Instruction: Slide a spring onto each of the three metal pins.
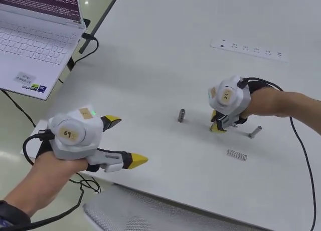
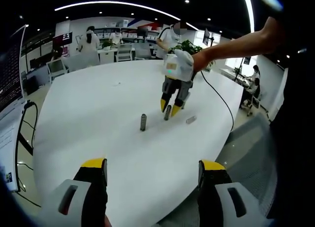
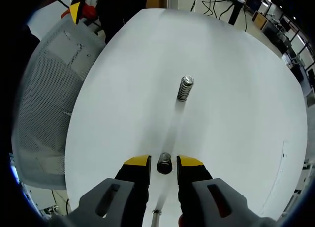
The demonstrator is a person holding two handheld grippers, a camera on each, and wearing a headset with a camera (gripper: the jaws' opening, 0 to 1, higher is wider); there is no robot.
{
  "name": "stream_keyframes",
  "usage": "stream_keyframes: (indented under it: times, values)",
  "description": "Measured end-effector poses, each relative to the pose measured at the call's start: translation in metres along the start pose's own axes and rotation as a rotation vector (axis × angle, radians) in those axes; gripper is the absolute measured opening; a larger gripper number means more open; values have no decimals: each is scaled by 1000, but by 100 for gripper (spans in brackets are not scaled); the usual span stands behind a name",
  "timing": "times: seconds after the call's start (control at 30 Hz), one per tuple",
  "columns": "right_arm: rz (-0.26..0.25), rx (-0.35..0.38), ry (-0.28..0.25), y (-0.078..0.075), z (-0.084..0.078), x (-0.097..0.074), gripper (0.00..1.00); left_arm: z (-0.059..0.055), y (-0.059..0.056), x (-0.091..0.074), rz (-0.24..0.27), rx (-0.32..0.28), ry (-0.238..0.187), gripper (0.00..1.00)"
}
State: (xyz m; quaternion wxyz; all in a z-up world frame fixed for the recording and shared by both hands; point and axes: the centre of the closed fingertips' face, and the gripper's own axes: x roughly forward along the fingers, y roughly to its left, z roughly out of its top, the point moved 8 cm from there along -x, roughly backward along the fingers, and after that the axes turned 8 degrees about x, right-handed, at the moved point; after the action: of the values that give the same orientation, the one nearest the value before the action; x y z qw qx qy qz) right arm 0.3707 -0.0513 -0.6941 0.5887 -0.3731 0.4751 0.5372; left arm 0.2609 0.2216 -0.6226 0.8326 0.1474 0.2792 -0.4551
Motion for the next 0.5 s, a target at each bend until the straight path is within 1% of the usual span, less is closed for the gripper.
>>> stream_keyframes:
  times: [0.1, 0.5]
  values:
    - [-2, 2, -3, 0, 0, -2, 22, 1, 0, 0, 0, 2, -2, 72]
    - [-6, 11, -14, 2, 0, -6, 25, 1, 0, 0, 1, 3, -4, 72]
